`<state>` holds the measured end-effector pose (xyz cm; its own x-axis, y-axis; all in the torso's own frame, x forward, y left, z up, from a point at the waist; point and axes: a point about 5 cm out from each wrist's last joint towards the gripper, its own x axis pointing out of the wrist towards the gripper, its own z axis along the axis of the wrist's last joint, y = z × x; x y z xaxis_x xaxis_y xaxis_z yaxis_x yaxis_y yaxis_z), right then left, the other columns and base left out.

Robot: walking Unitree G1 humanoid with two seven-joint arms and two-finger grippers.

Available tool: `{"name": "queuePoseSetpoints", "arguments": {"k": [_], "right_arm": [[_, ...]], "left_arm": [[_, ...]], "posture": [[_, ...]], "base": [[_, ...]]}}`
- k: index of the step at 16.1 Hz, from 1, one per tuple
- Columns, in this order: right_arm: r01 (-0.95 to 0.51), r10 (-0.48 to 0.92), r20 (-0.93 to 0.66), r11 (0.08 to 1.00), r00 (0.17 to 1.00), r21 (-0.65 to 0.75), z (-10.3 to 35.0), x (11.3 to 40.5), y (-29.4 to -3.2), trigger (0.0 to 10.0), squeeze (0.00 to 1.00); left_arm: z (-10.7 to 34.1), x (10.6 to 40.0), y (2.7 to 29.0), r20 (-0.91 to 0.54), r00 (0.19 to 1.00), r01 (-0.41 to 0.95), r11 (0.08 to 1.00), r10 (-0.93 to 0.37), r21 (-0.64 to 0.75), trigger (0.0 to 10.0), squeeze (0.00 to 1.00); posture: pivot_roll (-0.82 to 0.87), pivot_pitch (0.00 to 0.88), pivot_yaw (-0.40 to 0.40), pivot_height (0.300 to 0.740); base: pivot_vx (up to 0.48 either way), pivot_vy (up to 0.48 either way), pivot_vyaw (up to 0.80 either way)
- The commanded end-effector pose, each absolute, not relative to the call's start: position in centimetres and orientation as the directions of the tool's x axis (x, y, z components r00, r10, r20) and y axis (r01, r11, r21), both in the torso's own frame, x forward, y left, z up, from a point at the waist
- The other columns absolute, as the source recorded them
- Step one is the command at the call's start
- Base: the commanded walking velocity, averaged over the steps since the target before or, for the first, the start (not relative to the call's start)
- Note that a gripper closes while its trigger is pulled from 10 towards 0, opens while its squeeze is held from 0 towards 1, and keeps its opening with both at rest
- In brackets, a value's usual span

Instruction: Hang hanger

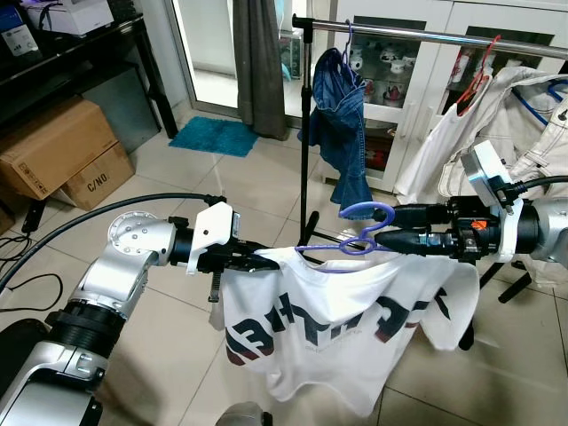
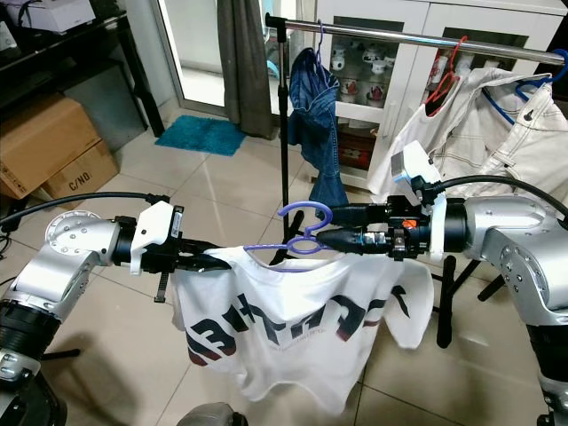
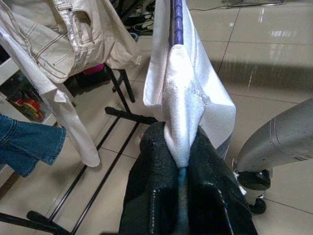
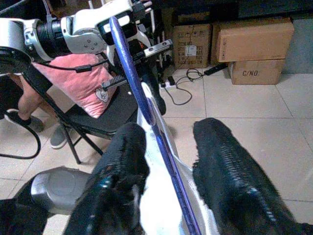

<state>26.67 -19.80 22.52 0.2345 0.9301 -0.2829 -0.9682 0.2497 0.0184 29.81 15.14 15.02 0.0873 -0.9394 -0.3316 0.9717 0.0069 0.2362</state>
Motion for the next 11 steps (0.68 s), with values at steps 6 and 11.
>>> {"name": "queuePoseSetpoints", "arguments": {"k": [6,11], "right_arm": [[-0.979,0.928,-0.324,0.201,0.184,0.020,21.6,25.9,-17.8,10.0,0.00],[-0.977,0.933,-0.310,0.208,0.185,0.044,21.4,25.8,-17.0,0.0,0.00]], "left_arm": [[16.5,30.5,14.6,-0.308,0.093,0.956,-0.001,-0.947,0.292,0.0,0.00],[16.8,30.7,14.3,-0.299,0.091,0.954,-0.003,-0.950,0.301,0.0,0.00]], "posture": [[0.11,0.000,0.057,0.740],[0.11,0.000,0.056,0.740]], "base": [[0.000,0.000,0.00],[0.000,0.000,0.00]]}}
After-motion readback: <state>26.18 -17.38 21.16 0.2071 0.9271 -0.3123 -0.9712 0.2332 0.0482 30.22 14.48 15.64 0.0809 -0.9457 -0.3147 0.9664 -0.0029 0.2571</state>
